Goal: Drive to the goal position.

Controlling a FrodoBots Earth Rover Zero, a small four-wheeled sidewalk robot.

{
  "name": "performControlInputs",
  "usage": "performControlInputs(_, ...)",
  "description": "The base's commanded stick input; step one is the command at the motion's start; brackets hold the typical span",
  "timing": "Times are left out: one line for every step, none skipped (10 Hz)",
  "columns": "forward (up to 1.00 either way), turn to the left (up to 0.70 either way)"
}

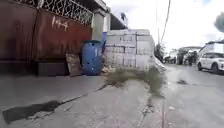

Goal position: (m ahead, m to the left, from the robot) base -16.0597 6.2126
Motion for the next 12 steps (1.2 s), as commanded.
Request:
performControlInputs(0.00,-0.70)
performControlInputs(0.00,-0.70)
performControlInputs(0.00,-0.70)
performControlInputs(0.00,-0.70)
performControlInputs(0.00,-0.70)
performControlInputs(0.00,-0.70)
performControlInputs(0.00,-0.70)
performControlInputs(0.00,-0.70)
performControlInputs(0.00,-0.70)
performControlInputs(0.00,-0.70)
performControlInputs(0.00,-0.70)
performControlInputs(0.00,-0.70)
